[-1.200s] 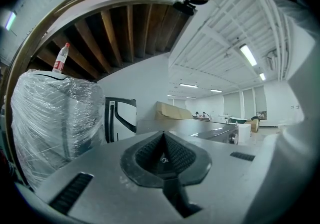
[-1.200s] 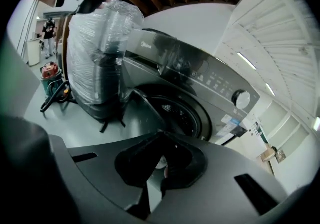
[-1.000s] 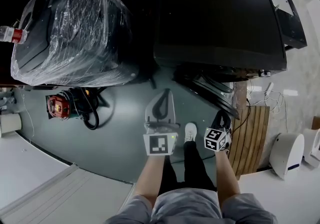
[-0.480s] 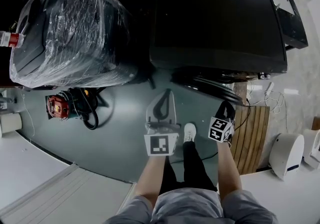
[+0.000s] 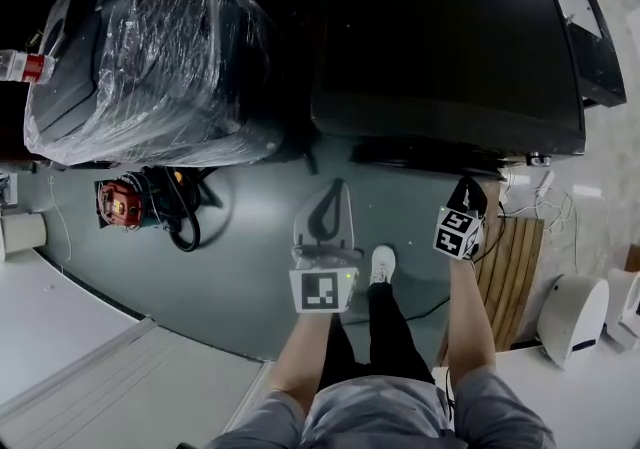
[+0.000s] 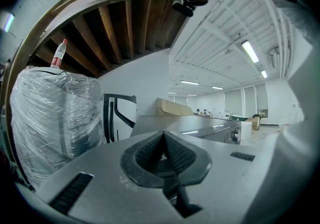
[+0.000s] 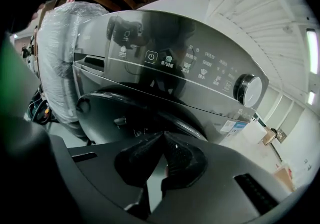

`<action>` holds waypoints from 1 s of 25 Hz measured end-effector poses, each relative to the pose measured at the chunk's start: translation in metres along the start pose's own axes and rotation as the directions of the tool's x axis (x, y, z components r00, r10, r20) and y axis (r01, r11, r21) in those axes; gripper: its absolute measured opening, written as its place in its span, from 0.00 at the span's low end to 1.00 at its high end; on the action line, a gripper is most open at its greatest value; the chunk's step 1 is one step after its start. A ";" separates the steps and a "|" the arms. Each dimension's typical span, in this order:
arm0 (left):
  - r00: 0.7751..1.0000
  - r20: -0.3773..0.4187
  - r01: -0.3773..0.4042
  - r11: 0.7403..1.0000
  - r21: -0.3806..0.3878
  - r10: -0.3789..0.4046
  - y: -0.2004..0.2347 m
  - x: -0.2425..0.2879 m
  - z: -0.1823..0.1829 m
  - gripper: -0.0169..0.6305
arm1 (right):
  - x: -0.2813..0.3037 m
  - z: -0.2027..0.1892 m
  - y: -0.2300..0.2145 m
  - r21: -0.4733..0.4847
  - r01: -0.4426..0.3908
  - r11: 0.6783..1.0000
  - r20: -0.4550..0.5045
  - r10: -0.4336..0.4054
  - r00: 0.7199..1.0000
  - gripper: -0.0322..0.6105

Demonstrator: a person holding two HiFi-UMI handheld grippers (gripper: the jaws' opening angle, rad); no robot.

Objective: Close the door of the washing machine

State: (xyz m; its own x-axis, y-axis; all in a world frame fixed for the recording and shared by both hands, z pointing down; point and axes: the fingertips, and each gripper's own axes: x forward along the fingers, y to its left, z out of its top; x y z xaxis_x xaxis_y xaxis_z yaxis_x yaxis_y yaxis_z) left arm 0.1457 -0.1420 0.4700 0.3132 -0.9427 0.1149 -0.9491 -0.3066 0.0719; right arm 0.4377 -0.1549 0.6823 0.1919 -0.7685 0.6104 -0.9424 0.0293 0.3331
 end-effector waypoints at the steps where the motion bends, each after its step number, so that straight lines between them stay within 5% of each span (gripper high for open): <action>1: 1.000 0.005 0.003 1.000 0.005 -0.003 0.000 0.000 0.001 0.02 | 0.000 0.000 0.000 -0.007 -0.001 1.000 0.009 0.001 1.000 0.05; 14: 1.000 0.027 0.003 1.000 -0.003 -0.003 -0.005 -0.006 0.019 0.02 | -0.026 0.029 0.007 0.031 -0.036 0.999 0.078 0.034 0.996 0.05; 25: 0.996 0.074 -0.053 0.999 0.006 0.052 0.027 -0.044 0.065 0.02 | -0.141 0.148 0.048 0.075 -0.170 0.983 0.343 0.135 0.930 0.05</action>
State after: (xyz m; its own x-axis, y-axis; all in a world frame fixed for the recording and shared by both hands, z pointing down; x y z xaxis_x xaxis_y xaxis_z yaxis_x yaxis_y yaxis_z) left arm 0.1042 -0.1173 0.4024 0.2598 -0.9646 0.0449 -0.9646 -0.2570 0.0597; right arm 0.3251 -0.1394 0.5059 -0.0425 -0.9296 0.3660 -0.9791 0.1116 0.1698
